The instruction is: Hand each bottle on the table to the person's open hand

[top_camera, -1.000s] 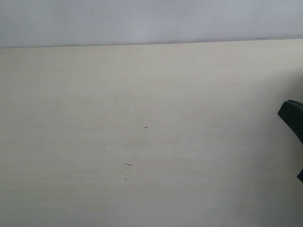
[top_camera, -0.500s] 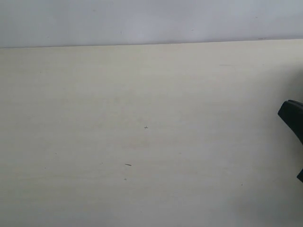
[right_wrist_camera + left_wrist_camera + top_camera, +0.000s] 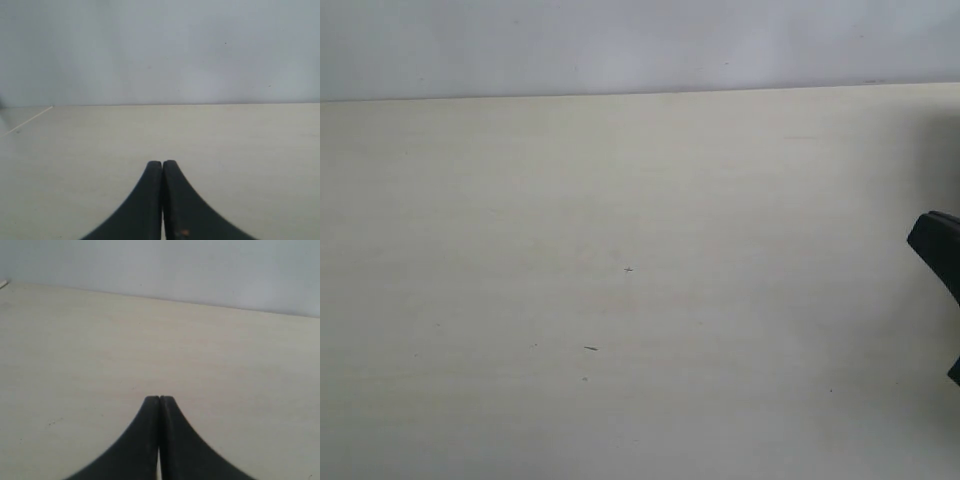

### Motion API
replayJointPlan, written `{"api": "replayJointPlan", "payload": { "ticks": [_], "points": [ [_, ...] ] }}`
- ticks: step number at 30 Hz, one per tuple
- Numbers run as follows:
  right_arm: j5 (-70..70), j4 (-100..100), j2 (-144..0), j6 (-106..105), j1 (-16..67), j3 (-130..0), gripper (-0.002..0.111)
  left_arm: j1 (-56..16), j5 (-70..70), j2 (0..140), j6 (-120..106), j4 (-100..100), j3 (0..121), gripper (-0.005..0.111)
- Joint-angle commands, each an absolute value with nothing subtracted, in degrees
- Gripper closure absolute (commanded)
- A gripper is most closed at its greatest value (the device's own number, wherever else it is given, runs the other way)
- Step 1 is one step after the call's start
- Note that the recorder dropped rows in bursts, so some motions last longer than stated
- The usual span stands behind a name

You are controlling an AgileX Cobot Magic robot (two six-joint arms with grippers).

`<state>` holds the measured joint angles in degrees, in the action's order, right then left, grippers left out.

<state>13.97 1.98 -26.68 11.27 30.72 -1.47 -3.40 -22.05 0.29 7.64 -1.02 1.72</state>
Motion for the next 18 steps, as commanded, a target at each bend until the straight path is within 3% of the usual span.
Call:
{"api": "replayJointPlan", "payload": {
  "ticks": [1, 18],
  "points": [
    [14.30, 2.06, -26.42, 10.88, 30.58, -1.31, 0.108, -3.31, -21.49, 0.00, 7.34, -2.10, 0.00, 0.107],
    [14.30, 2.06, -26.42, 10.88, 30.58, -1.31, 0.108, -3.31, -20.60, 0.00, 7.34, -10.01, 0.00, 0.107]
  ]
}}
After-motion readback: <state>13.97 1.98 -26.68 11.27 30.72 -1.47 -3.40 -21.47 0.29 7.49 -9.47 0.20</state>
